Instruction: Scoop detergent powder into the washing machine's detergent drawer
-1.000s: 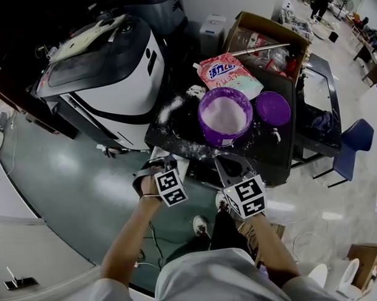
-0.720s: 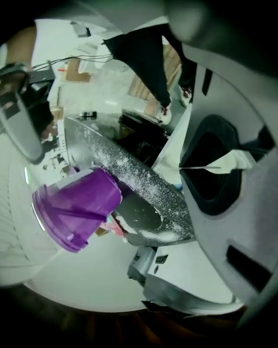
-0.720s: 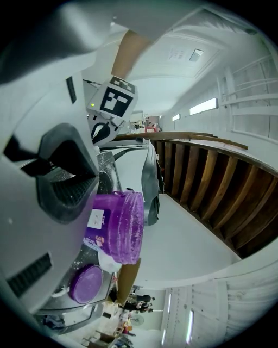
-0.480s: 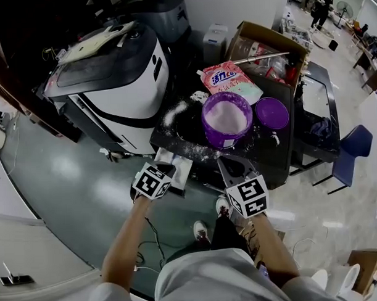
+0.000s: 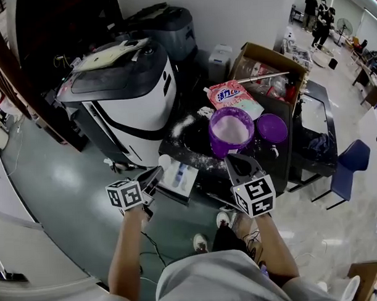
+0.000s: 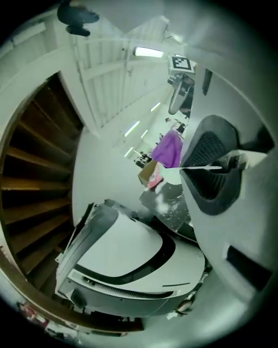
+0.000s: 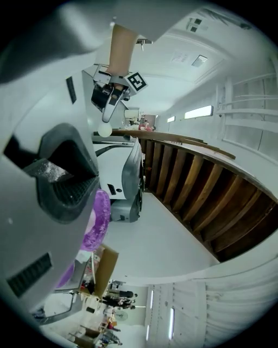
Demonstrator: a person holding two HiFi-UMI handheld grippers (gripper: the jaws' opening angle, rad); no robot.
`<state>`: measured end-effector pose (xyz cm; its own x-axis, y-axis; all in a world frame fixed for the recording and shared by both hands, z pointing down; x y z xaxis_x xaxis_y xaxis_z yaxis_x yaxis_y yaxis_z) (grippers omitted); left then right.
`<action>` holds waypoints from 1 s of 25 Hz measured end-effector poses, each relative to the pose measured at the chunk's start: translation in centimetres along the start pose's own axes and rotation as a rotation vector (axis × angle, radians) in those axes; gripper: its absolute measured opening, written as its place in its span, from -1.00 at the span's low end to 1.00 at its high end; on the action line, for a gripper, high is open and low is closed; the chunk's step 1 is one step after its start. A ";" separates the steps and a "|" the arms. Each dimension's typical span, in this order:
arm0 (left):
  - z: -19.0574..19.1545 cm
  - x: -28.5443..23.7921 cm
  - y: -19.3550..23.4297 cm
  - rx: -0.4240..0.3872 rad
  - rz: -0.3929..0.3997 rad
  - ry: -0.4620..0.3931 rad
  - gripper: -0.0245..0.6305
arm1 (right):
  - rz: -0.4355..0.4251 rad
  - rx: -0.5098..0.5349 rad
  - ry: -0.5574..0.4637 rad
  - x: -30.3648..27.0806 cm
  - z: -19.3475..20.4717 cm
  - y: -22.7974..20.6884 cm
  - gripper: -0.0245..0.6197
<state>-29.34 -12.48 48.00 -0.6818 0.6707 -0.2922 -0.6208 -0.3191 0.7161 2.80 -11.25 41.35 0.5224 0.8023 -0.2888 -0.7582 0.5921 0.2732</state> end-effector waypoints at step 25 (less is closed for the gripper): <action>-8.9 8.8 -9.2 -0.212 0.035 -0.367 -0.88 | 0.003 0.166 -0.237 -1.3 -12.7 -0.5 -0.91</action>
<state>-33.02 -9.61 33.18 -0.5450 0.8384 0.0023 -0.6913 -0.4510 0.5645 -2.41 -13.57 29.96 0.6117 0.7879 -0.0704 -0.6958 0.5783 0.4259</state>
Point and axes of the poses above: the fingertips, and each gripper's own axes: x backward along the fingers, y to its left, z out of its underside, the point moved 9 cm from there along x, backward along the fingers, and after that the axes turned 12 degrees about x, right-handed, at the moved point
